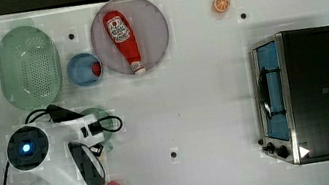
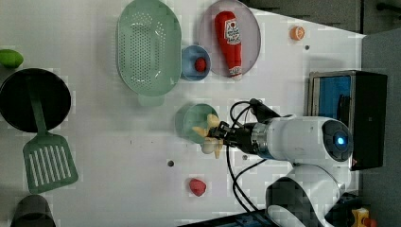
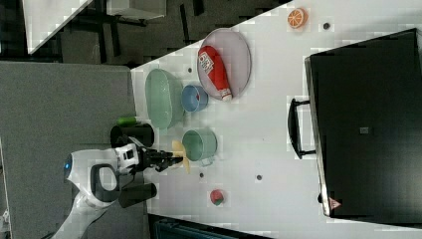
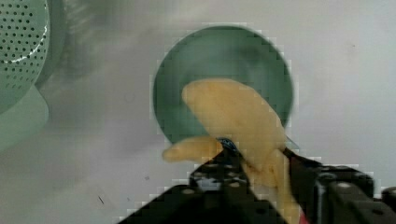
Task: Pick Banana and place it in mug.
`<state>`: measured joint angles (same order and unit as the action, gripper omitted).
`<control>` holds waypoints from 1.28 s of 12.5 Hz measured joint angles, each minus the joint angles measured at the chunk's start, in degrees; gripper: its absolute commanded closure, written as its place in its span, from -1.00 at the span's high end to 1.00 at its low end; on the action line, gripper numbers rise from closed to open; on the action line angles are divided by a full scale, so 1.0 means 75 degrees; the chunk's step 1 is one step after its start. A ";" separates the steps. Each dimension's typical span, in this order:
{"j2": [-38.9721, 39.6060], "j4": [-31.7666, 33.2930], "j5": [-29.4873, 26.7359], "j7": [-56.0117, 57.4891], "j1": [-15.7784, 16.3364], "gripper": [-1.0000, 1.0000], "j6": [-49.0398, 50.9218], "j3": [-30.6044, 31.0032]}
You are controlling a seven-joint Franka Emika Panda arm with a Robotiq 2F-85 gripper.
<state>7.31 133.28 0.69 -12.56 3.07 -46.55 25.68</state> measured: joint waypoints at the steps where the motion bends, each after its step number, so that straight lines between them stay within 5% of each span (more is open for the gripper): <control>1: 0.0059 0.0000 0.0126 -0.0028 -0.0005 0.07 -0.0235 -0.0035; 5: 0.0074 0.0030 -0.0088 -0.0364 0.0074 0.99 -0.0433 -0.0145; 10: 0.0000 -0.0045 0.0096 -0.0390 0.0088 1.00 -0.0332 -0.0291; 16: -0.1530 -0.1328 -0.0116 -0.0390 0.0012 1.00 0.2792 -0.1723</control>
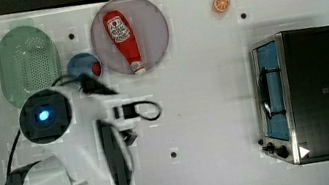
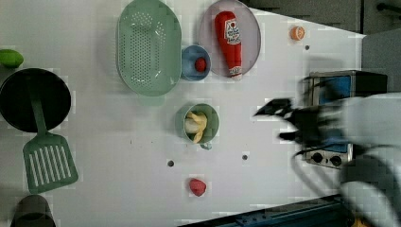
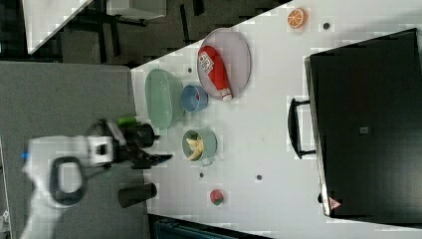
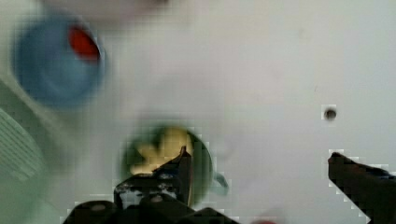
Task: Pick Banana and place it in mug.
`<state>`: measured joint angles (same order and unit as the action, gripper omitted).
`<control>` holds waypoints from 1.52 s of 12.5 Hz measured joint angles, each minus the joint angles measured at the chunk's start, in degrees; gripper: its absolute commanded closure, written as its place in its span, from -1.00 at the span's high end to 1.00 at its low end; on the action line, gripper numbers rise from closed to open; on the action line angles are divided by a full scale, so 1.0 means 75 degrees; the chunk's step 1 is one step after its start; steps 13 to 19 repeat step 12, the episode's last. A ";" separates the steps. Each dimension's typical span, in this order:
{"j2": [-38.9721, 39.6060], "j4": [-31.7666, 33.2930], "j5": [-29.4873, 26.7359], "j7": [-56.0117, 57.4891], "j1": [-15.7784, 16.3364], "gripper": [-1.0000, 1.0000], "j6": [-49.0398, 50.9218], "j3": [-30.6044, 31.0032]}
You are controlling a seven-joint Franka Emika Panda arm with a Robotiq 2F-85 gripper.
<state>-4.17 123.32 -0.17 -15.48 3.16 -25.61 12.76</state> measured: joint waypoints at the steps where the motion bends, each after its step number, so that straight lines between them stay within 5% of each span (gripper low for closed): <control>1: -0.0350 -0.0433 0.0002 0.0000 -0.0042 1.00 0.0489 -0.0462; 7: -0.1968 -0.1835 0.0155 0.0224 -0.0536 1.00 0.2383 -0.2831; 19: -0.1876 -0.1783 0.0050 0.0505 -0.0554 1.00 0.2706 -0.2611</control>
